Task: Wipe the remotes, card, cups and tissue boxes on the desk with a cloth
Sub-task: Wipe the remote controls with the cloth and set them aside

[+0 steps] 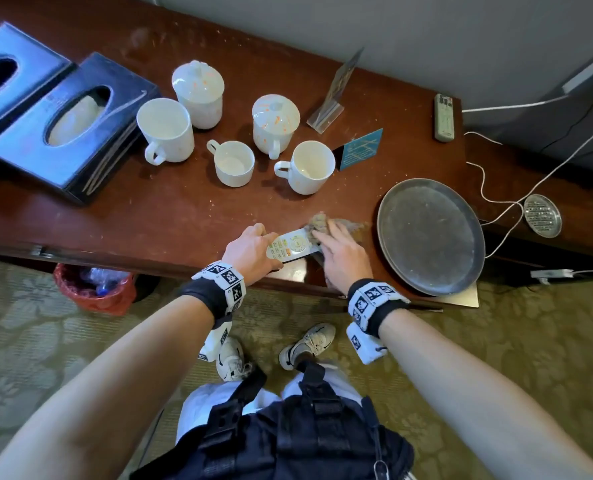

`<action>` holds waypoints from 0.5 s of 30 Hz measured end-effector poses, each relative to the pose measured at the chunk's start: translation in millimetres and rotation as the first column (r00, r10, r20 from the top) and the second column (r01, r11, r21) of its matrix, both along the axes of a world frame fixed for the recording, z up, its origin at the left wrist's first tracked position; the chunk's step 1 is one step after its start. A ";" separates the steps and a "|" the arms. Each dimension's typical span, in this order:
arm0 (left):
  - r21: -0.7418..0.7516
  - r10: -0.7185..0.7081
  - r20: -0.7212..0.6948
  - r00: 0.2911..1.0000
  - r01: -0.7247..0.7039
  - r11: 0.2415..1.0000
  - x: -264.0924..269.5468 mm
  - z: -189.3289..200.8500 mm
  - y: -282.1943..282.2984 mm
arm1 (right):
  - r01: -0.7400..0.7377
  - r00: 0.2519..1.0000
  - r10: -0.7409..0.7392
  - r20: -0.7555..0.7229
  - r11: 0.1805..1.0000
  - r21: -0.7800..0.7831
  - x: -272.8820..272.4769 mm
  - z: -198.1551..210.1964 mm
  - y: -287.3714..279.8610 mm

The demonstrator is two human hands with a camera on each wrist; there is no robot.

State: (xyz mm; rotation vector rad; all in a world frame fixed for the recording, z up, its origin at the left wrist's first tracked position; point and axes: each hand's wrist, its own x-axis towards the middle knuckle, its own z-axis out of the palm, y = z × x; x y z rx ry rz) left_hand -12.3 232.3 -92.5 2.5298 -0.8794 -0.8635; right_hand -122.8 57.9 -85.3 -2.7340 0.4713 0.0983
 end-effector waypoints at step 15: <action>0.016 -0.017 -0.018 1.000 0.017 1.000 1.5 2.9 -4.2 | 0.052 0.985 -0.050 -0.166 0.999 0.009 21.3 0.2 33.6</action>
